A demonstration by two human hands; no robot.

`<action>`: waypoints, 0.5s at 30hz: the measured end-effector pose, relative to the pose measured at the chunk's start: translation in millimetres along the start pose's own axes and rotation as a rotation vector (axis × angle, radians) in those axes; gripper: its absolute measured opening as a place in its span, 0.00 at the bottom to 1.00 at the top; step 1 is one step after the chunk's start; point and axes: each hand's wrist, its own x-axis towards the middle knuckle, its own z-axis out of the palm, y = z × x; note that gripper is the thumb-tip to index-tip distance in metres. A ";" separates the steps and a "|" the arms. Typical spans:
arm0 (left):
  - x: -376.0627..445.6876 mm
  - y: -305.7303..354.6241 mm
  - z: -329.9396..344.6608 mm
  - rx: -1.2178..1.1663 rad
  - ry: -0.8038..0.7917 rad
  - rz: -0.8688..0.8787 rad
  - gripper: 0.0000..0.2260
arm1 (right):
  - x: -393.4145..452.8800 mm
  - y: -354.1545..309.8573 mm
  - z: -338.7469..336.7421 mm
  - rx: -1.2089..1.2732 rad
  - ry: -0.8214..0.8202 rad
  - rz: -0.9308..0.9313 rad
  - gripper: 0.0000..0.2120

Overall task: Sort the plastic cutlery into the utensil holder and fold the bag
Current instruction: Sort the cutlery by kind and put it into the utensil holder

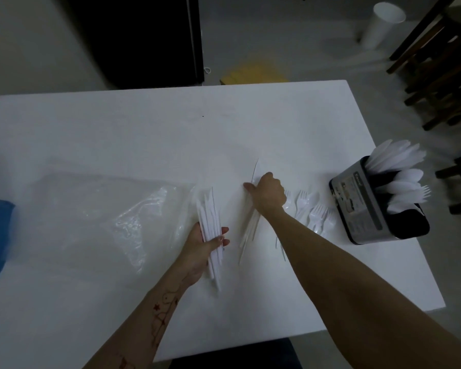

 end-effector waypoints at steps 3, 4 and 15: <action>2.9 2.3 0.3 -0.038 0.017 -0.013 0.16 | 7.2 1.9 0.3 0.038 -0.027 0.002 0.16; 4.3 3.1 1.0 -0.058 0.032 -0.015 0.15 | 6.8 3.4 -1.9 0.115 -0.053 -0.003 0.14; 14.9 7.9 18.6 0.054 0.030 0.062 0.18 | -54.9 25.3 -5.3 0.543 -0.411 -0.008 0.06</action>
